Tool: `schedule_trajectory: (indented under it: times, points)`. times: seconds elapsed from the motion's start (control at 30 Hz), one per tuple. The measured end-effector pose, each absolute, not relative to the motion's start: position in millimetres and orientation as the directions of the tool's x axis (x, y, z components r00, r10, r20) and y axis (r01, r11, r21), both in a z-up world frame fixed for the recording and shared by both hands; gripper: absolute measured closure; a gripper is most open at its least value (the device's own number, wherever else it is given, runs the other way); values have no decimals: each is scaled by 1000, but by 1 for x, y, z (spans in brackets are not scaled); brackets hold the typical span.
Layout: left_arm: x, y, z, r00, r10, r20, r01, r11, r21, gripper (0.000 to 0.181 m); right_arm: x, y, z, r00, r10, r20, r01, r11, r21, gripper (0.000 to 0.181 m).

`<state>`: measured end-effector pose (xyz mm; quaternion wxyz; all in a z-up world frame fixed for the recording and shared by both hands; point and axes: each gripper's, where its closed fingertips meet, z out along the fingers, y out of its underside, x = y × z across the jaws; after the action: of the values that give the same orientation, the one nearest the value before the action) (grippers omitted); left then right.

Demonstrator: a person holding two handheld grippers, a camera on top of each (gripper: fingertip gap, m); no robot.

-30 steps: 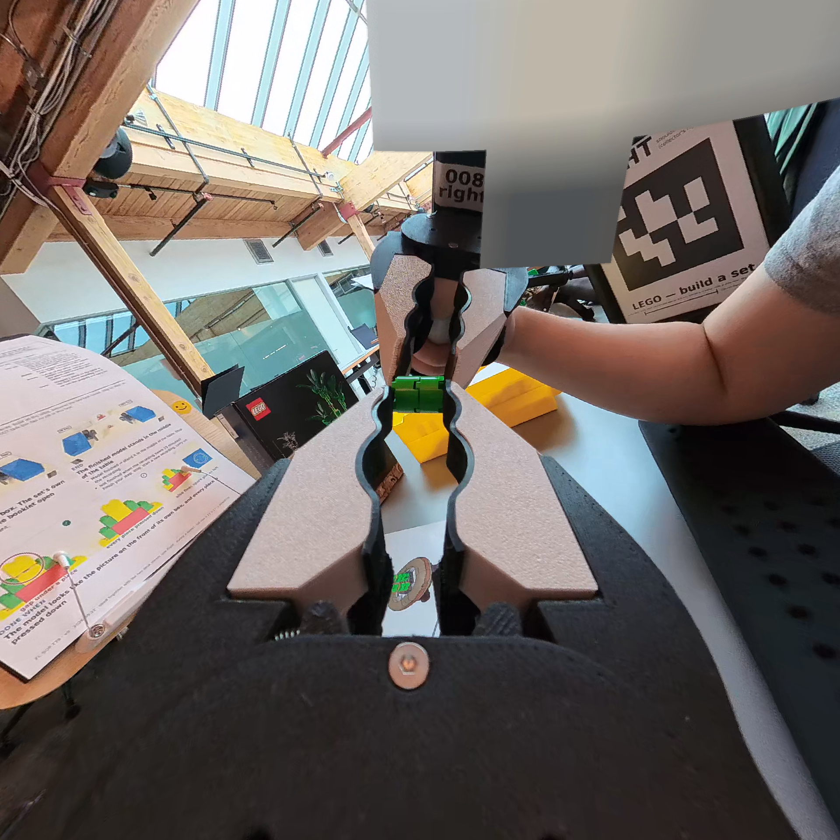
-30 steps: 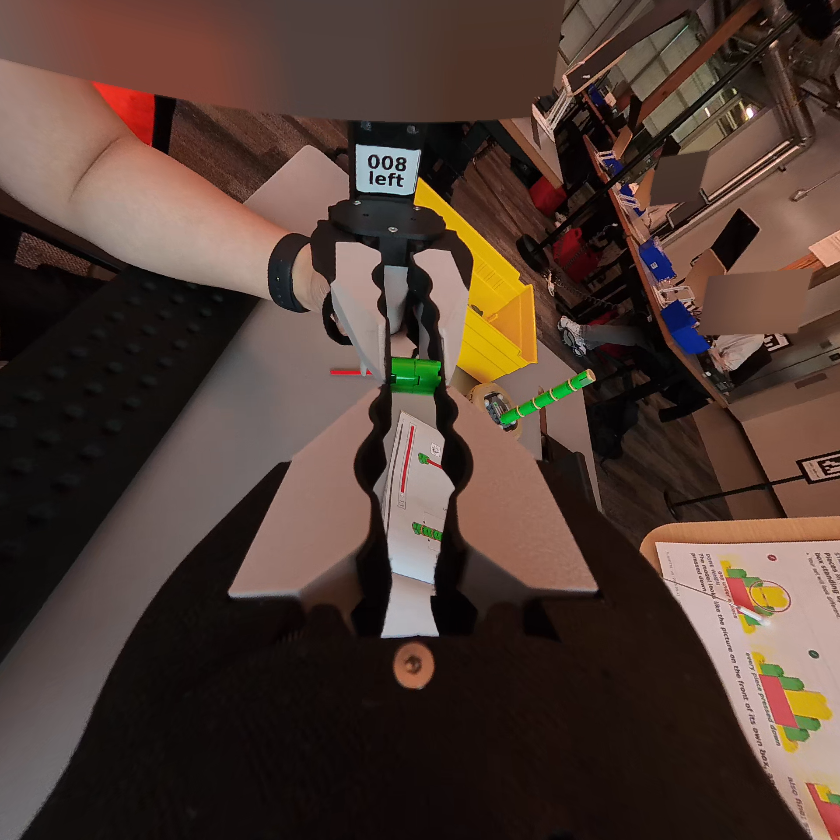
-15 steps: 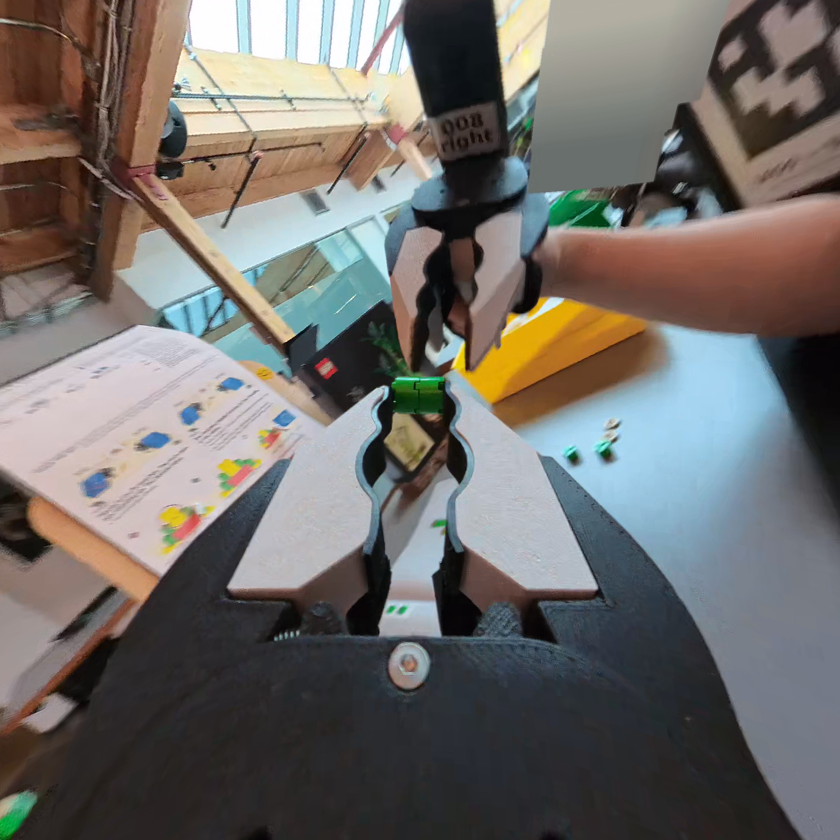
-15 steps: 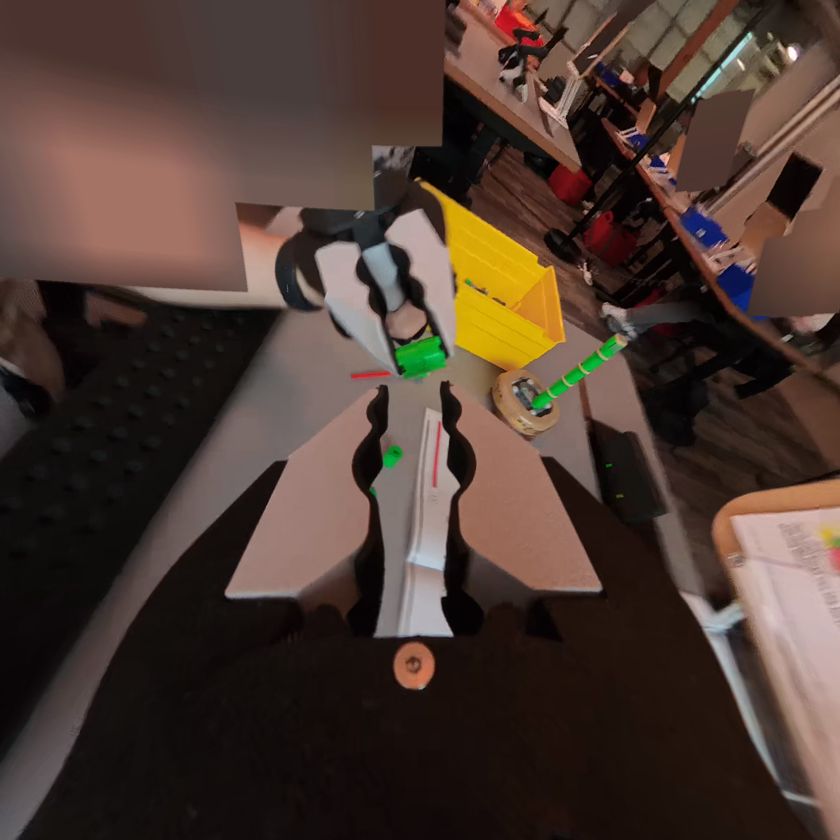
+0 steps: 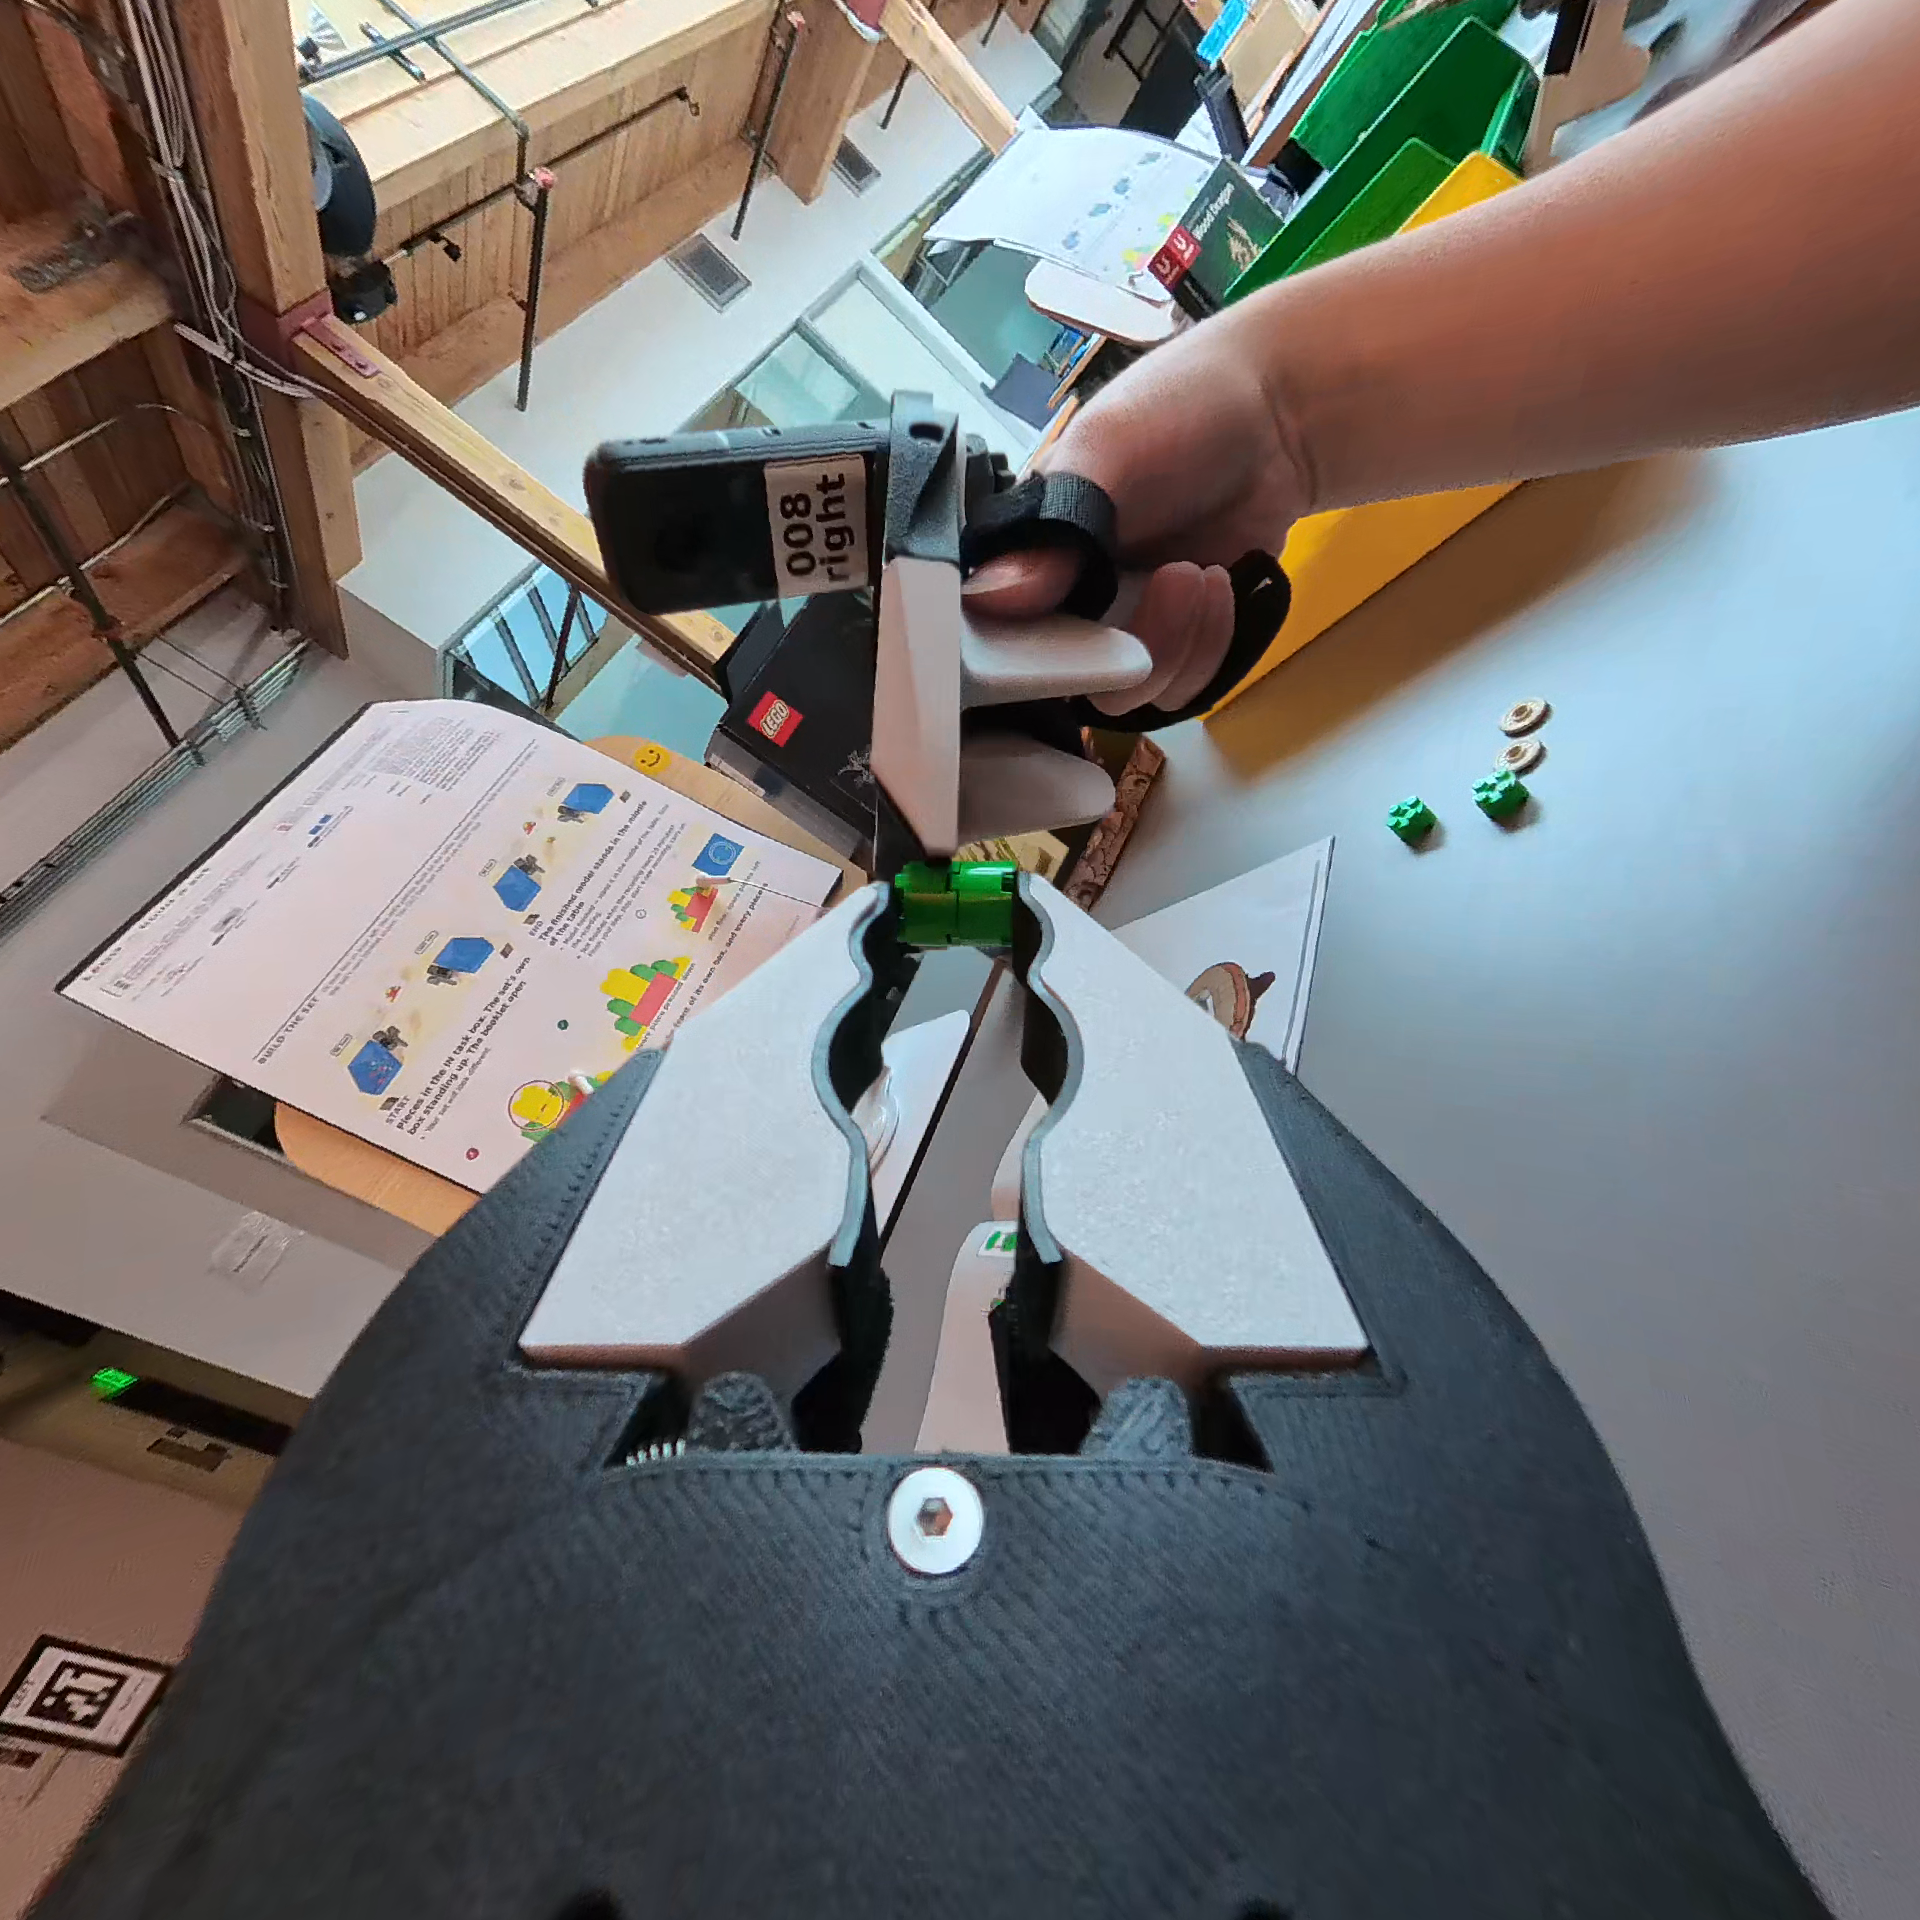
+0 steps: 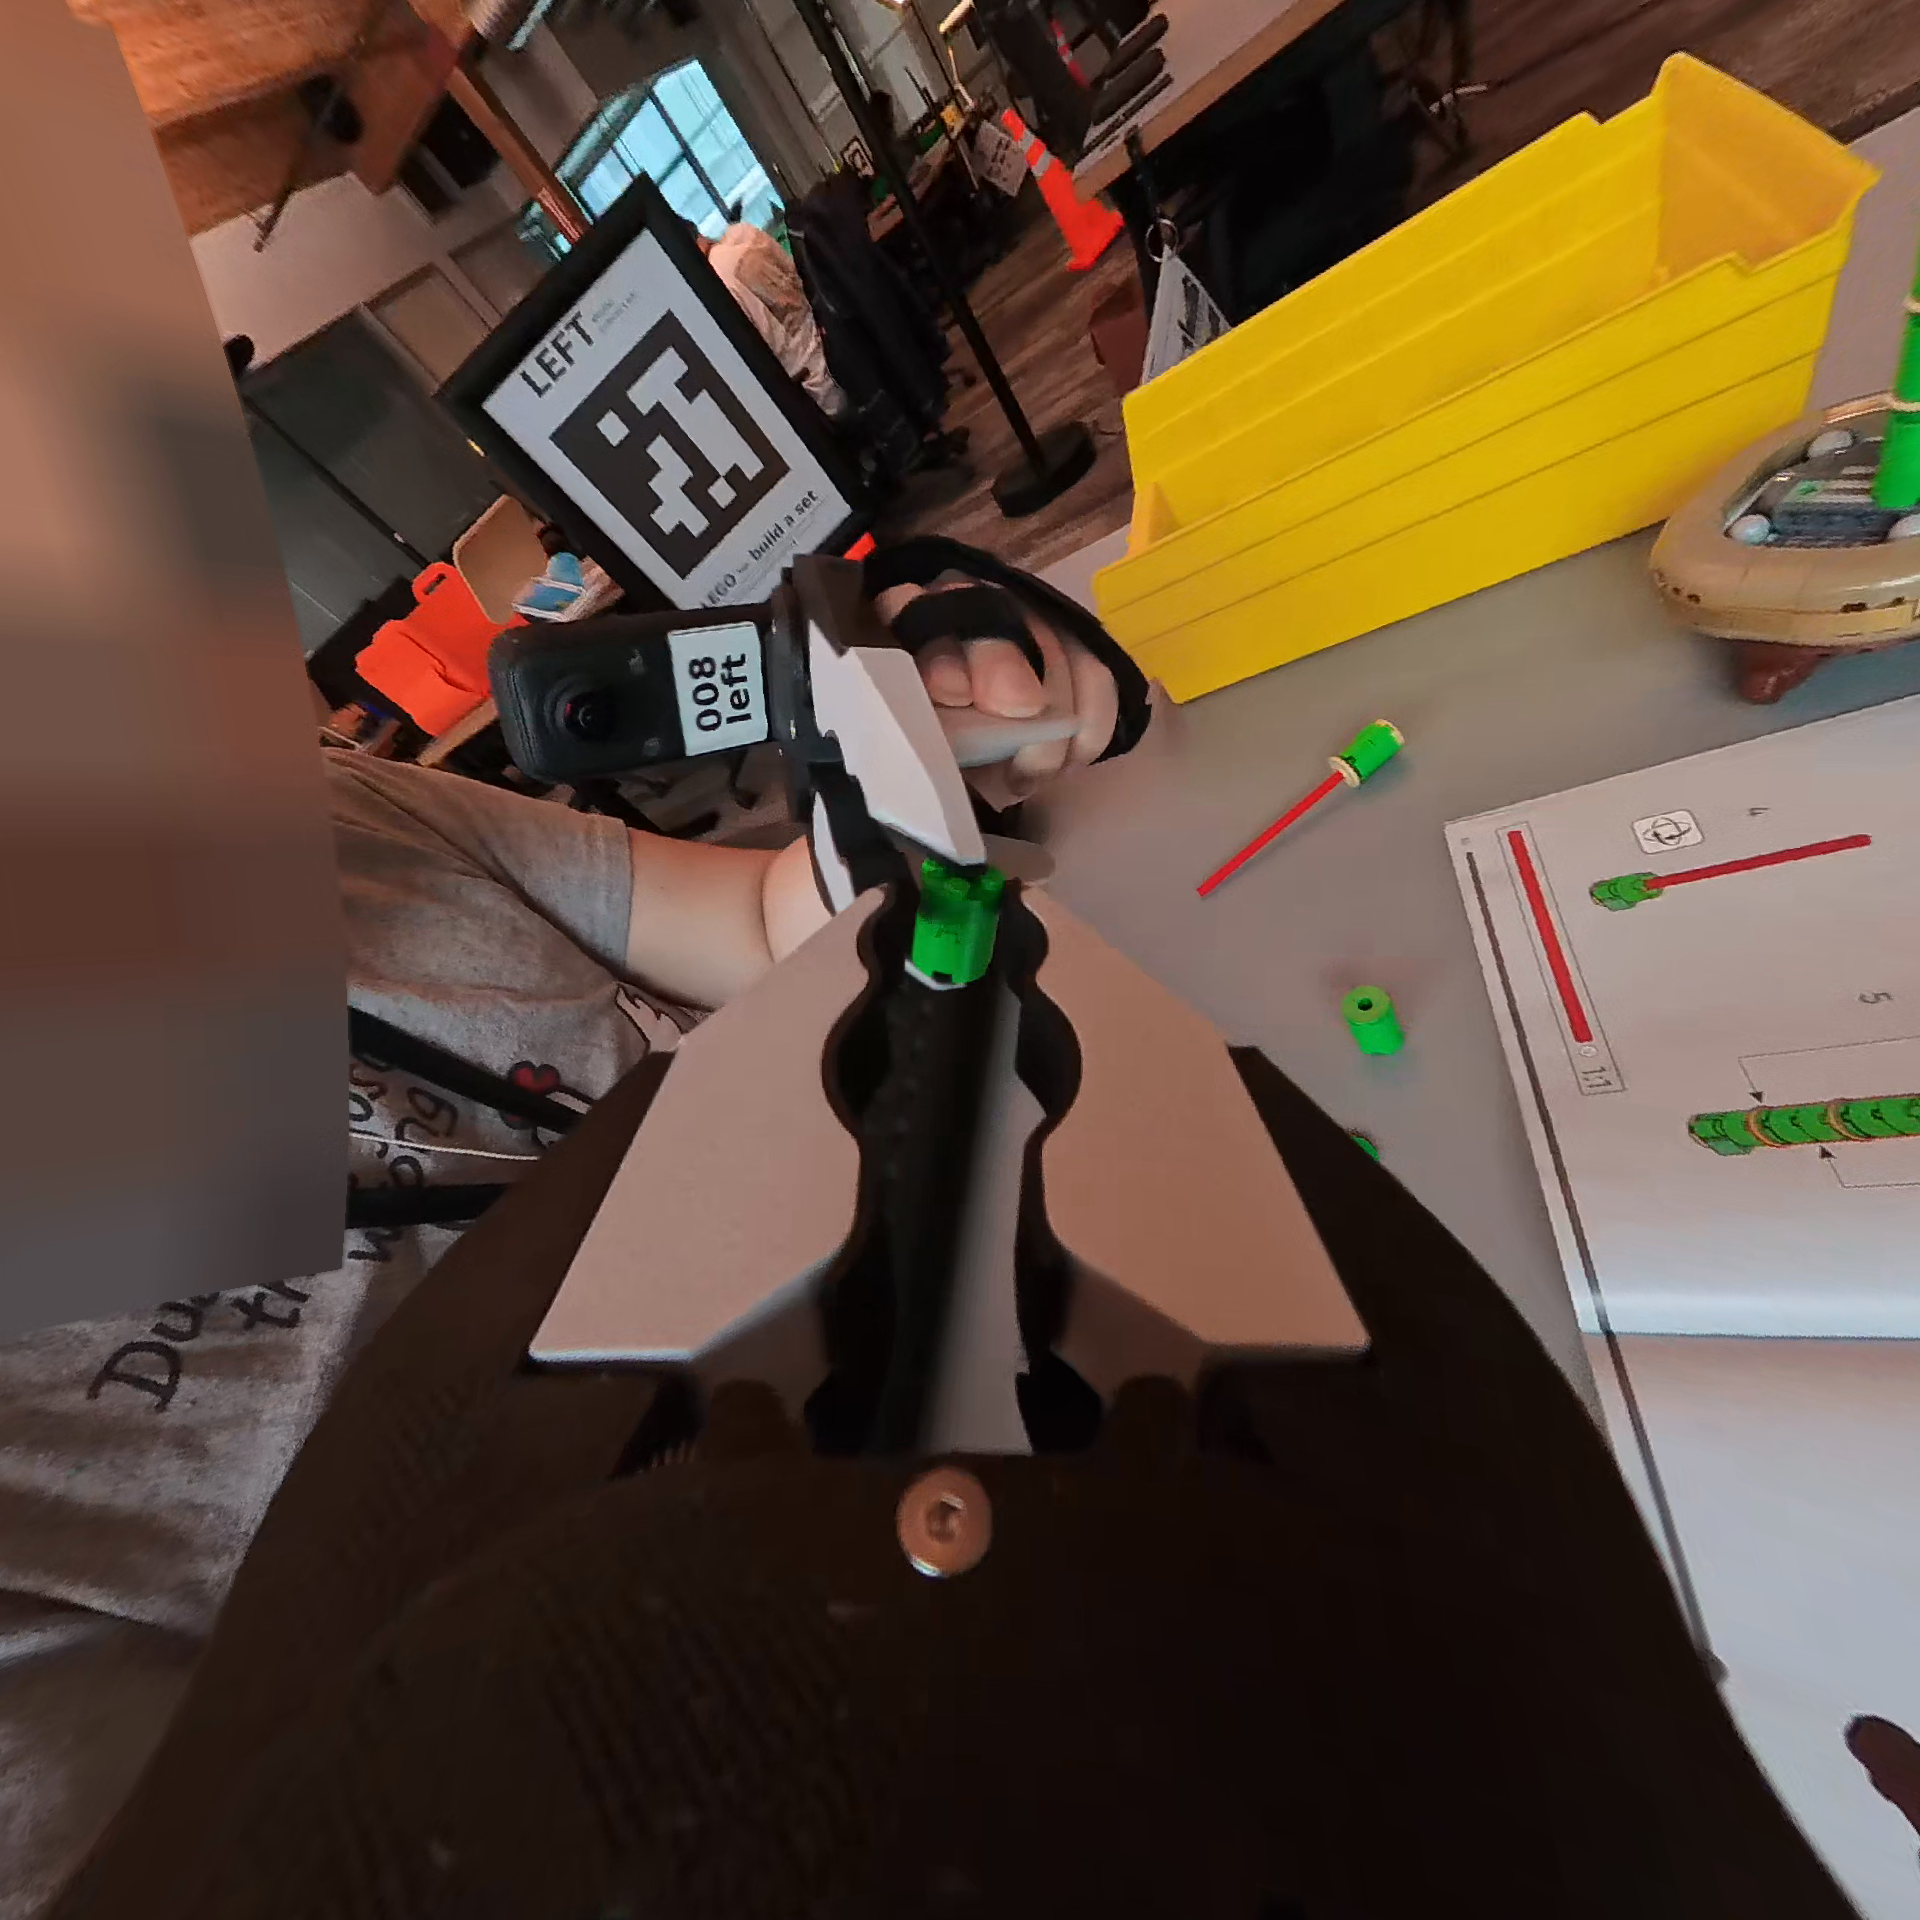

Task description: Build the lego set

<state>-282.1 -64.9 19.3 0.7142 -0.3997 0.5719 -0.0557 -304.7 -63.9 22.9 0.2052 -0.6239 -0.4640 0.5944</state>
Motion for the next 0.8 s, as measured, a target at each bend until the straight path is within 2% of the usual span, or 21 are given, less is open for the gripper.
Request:
schedule_trajectory:
  times: [0.17,0.3,0.43,0.63,0.8]
  points:
    - [-283,-62,19,336,-556,-760,-398,648,-650,162,-305,-61,22,-170,733,-658,317,-592,-741,167]
    - [-281,-59,11,315,-573,-756,-438,619,-652,161,-304,-58,15,-141,779,-611,325,-546,-772,167]
    - [-282,-58,11,311,-654,-690,-401,567,-719,162,-304,-58,13,-138,791,-596,329,-530,-781,167]
    - [-280,-56,7,299,-665,-684,-418,553,-720,161,-302,-56,9,-112,821,-560,340,-498,-798,166]
    - [-280,-57,13,320,-637,-701,-410,574,-709,161,-303,-56,16,-152,780,-607,312,-544,-779,166]
